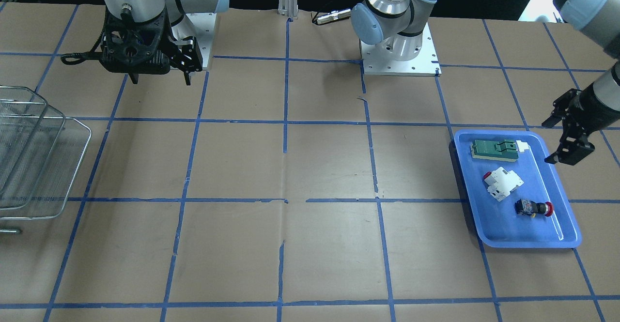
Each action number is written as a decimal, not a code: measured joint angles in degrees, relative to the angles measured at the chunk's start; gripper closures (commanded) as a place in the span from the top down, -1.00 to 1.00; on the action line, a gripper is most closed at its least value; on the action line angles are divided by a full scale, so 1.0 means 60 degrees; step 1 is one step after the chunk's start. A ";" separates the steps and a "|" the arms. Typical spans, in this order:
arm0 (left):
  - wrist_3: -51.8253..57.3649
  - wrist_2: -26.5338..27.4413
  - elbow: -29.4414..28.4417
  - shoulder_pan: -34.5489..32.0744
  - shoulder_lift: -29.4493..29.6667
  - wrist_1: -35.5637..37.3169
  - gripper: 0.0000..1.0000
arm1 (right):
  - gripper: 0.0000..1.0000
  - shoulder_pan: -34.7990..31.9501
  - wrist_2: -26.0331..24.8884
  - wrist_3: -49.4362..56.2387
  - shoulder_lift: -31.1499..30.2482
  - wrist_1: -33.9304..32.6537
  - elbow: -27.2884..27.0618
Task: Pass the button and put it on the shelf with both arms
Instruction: 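Move the left gripper over the red-capped button in the blue tray, then lower the left gripper and close it on the red-capped button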
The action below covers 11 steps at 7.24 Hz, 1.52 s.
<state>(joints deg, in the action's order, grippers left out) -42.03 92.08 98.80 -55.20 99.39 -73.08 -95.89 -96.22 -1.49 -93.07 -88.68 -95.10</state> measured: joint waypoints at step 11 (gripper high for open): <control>-0.0817 0.0090 -0.1506 0.0645 0.3815 0.1754 1.00 | 1.00 0.0000 -0.0004 0.0000 0.0032 -0.0004 0.0000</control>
<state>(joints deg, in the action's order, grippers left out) -46.92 92.61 89.76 -51.33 122.28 -62.56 -95.89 -96.24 -1.50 -92.88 -88.71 -95.10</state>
